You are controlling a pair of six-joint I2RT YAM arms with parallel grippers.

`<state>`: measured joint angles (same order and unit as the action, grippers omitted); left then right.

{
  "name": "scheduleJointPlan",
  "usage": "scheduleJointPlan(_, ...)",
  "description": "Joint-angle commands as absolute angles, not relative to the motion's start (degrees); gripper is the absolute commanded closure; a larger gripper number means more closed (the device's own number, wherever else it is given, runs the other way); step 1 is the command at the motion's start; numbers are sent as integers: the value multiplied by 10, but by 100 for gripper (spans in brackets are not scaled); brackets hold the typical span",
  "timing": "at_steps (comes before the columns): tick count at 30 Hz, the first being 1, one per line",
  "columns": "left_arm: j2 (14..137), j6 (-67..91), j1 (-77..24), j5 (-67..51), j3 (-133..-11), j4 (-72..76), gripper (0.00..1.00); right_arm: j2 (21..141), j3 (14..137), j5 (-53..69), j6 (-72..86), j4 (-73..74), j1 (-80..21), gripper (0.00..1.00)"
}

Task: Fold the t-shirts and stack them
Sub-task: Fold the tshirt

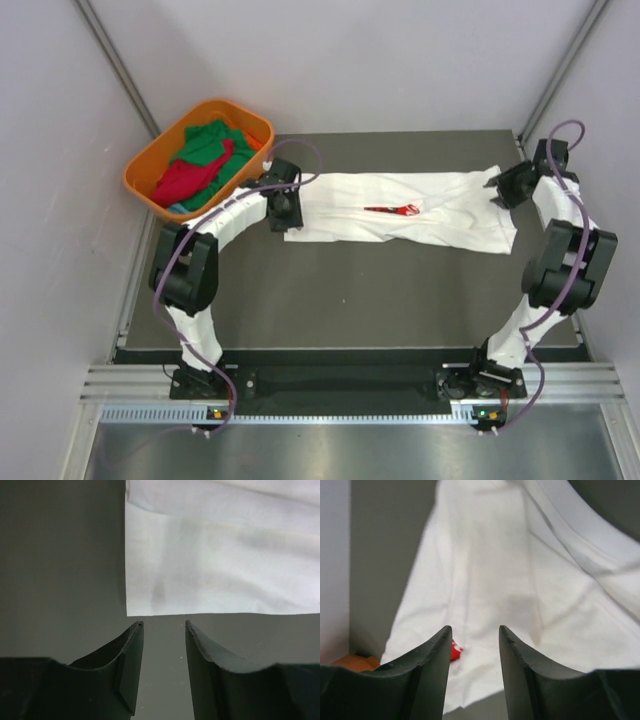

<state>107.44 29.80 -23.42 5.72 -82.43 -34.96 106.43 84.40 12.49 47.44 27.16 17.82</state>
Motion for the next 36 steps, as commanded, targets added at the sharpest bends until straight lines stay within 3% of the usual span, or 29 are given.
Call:
scheduleJointPlan(1,1017,297,-241,11,-771,-294,55,970,771,69,503,360,190,57)
scheduleJointPlan(12,1034,319,-255,46,-700,-208,46,892,571,58,569,277,250,55)
scheduleJointPlan(22,1087,330,-266,90,-715,-192,45,968,554,74,564,223,280,54)
scheduleJointPlan(29,1113,325,-270,125,-734,-209,47,1006,564,62,547,202,283,59)
scheduleJointPlan(31,1118,322,-272,134,-740,-216,50,1011,564,58,542,195,285,61)
scheduleJointPlan(33,1125,318,-273,143,-751,-227,58,1011,563,52,537,197,288,70)
scheduleJointPlan(34,1127,317,-274,145,-754,-233,67,1009,563,48,534,198,290,78)
scheduleJointPlan(35,1128,315,-275,148,-762,-238,86,1007,563,47,525,200,293,97)
scheduleJointPlan(36,1129,314,-277,152,-765,-245,92,1006,564,43,521,206,300,100)
